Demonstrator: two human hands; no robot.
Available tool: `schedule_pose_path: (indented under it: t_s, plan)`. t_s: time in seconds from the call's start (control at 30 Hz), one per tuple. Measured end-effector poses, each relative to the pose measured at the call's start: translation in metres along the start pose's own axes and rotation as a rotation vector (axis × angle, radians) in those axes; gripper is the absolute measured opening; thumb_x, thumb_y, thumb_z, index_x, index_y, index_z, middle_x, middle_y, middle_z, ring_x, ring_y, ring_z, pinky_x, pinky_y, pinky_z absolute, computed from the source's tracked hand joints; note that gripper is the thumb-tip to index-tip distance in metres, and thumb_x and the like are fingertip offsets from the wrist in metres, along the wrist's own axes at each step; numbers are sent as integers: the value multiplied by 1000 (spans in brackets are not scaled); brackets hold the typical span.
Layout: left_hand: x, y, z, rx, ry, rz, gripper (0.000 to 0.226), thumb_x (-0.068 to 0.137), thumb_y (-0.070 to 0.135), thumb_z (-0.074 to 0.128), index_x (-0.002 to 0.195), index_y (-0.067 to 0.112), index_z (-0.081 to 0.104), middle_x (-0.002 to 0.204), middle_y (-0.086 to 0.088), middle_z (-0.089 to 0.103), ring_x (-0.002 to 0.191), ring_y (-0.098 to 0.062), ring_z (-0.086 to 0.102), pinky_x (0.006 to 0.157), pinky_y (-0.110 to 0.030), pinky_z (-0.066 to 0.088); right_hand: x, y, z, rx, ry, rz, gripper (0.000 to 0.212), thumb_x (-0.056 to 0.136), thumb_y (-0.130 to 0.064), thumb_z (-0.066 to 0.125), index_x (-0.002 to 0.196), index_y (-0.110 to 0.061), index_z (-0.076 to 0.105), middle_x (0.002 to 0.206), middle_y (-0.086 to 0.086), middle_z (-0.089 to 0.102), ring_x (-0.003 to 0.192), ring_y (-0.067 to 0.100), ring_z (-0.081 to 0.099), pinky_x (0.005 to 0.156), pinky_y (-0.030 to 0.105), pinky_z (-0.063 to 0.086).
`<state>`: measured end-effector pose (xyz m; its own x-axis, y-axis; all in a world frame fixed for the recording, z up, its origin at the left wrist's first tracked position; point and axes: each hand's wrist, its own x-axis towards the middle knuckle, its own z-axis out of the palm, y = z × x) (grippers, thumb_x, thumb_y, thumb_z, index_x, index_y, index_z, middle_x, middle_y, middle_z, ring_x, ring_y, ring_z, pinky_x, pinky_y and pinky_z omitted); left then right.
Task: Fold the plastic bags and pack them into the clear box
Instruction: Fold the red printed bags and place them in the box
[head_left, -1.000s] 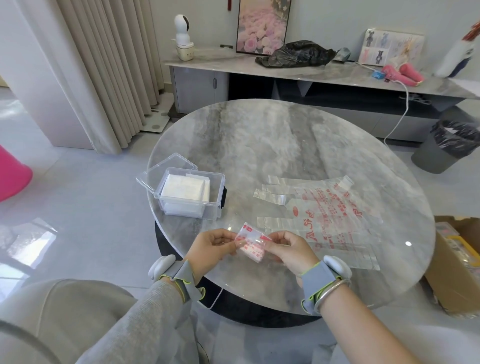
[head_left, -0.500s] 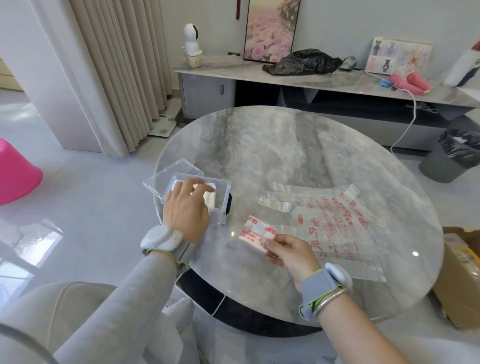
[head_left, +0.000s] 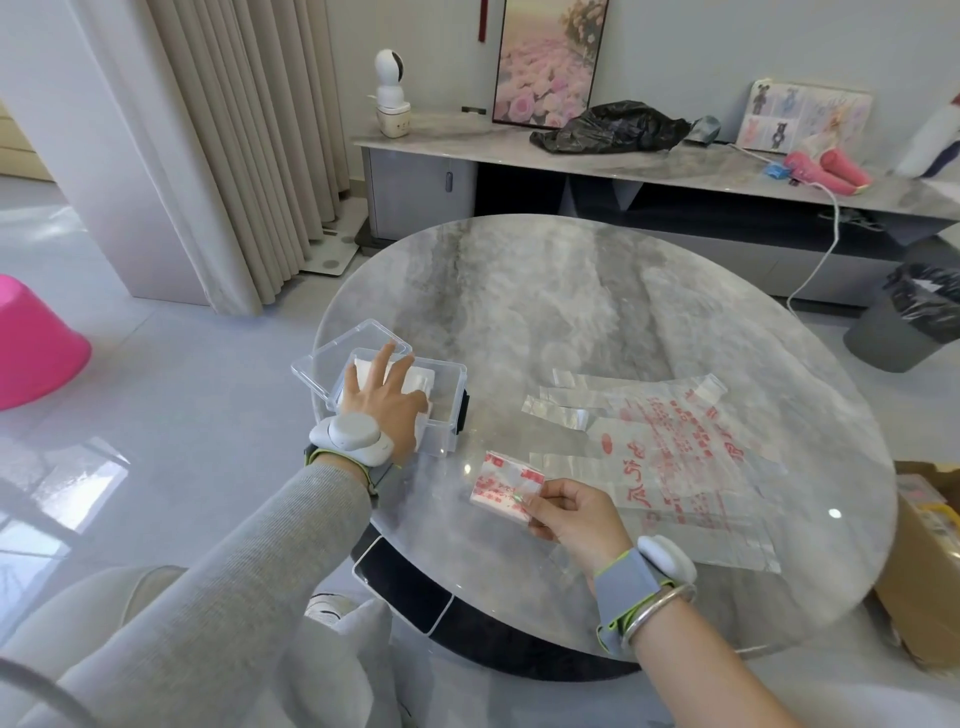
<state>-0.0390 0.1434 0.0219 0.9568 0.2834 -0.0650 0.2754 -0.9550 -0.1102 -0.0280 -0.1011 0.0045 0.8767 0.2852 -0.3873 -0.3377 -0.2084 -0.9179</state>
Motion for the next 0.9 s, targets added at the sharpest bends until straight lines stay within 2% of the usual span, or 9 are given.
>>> schedule_pose_path:
  t_s: [0.1, 0.27, 0.4, 0.5, 0.6, 0.7, 0.8, 0.9]
  plan:
    - [-1, -2, 0, -62, -16, 6, 56, 84, 17, 61, 136, 34, 48, 162, -3, 5, 149, -26, -2, 117, -46, 20, 0, 2, 1, -40, -11, -6, 7, 83, -2, 71, 80, -6, 66, 76, 11, 66, 60, 14, 59, 58, 18, 54]
    - [-5, -6, -4, -105, -40, -8, 72, 81, 12, 61, 145, 31, 35, 159, -4, 14, 146, -27, 15, 113, -41, 28, 3, 5, 1, -109, 4, -18, 8, 82, -4, 72, 79, -9, 66, 74, 8, 66, 60, 14, 61, 66, 26, 55]
    - [-7, -5, -3, -246, -17, -100, 85, 78, 4, 59, 151, 21, 19, 148, -6, 31, 129, -27, 43, 94, -39, 44, 4, 2, 3, -170, 31, -49, 13, 81, -5, 73, 75, -13, 66, 68, 2, 66, 60, 16, 62, 75, 39, 56]
    - [-4, -12, -5, -264, -55, -87, 77, 77, 6, 58, 147, 21, 27, 143, -3, 37, 128, -23, 43, 91, -37, 45, 10, -11, 9, -192, 47, -87, 13, 80, -7, 74, 73, -14, 65, 61, -3, 64, 57, 17, 61, 75, 42, 56]
    - [-3, -23, -5, -176, -184, -11, 75, 74, 19, 64, 144, 27, 37, 144, 3, 37, 133, -20, 37, 100, -37, 42, 22, -33, 21, -128, 63, -103, 17, 83, -3, 71, 74, -14, 62, 66, 2, 61, 54, 16, 59, 70, 38, 56]
    - [-8, -20, -1, -109, -175, 36, 69, 80, 33, 64, 144, 30, 37, 143, 5, 39, 133, -19, 35, 104, -38, 38, 36, -52, 34, -138, 87, -155, 18, 83, -5, 70, 73, -17, 60, 67, 3, 61, 56, 21, 60, 73, 43, 56]
    - [-16, -8, 4, -147, -139, 75, 55, 91, 40, 54, 142, 25, 39, 142, 1, 40, 131, -23, 35, 102, -38, 40, 50, -64, 49, -288, 142, -244, 15, 78, -18, 74, 71, -23, 62, 67, -4, 65, 70, 27, 68, 78, 47, 57]
    - [-23, 4, 6, -213, -144, 96, 48, 94, 36, 51, 138, 21, 42, 140, -1, 41, 129, -23, 36, 97, -37, 44, 57, -77, 62, -486, 160, -321, 8, 80, -25, 71, 80, -24, 63, 73, -10, 66, 79, 21, 69, 77, 35, 55]
